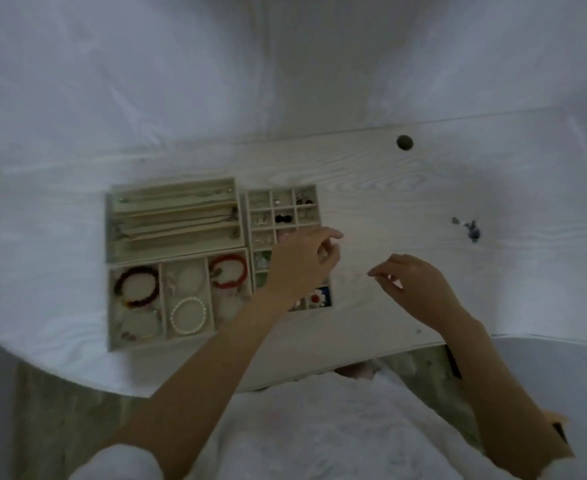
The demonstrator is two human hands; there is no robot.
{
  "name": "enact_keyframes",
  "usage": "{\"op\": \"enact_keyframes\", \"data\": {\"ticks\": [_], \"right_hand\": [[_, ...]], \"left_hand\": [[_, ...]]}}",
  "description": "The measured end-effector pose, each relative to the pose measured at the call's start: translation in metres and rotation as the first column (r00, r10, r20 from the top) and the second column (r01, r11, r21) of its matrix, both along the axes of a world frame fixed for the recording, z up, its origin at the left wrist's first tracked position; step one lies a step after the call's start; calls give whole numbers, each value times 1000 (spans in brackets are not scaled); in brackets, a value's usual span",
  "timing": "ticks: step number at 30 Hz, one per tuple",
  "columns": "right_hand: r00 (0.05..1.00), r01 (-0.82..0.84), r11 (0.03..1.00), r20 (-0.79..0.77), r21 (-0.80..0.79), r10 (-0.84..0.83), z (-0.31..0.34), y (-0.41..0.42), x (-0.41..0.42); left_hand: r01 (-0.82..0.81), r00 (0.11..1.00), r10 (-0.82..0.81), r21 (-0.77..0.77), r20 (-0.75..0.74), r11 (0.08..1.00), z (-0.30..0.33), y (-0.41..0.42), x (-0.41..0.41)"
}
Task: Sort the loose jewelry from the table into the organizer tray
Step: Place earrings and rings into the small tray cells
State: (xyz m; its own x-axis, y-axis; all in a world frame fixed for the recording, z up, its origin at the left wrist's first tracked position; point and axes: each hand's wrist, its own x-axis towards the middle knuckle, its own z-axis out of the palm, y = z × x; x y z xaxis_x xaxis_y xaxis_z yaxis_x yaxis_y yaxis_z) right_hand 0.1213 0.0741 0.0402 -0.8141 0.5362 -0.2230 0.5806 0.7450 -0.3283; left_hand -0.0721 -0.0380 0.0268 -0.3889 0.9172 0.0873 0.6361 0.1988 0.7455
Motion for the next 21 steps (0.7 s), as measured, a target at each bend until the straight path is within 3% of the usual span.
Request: {"op": "enact_keyframes", "data": {"ticks": [4,6,8,11,14,18,21], "right_hand": [[923,364,931,-138,18,-358,-10,59,74],[827,538,842,-177,-29,-534,-20,97,103],[788,602,798,-143,-28,-599,-36,128,116],[833,545,837,-80,-53,-548,-53,164,123],[934,358,933,6,-17,-358,-65,186,124],[942,329,943,-59,-49,-332,-63,188,137],[947,314,948,-58,-60,-317,-63,185,149]], "left_hand": [[392,918,-395,-240,37,888,-15,86,46],[417,903,-428,-324,43,849,-20,130,67],[364,927,-374,-345,38,865,-27,162,81],[304,936,-349,-388,-52,870,-41,201,114],[231,941,-307,-394,-143,890,-51,228,146],[155,930,-263,-374,-257,914,-58,237,165],[104,949,-191,-321,-251,941,-60,229,161]]}}
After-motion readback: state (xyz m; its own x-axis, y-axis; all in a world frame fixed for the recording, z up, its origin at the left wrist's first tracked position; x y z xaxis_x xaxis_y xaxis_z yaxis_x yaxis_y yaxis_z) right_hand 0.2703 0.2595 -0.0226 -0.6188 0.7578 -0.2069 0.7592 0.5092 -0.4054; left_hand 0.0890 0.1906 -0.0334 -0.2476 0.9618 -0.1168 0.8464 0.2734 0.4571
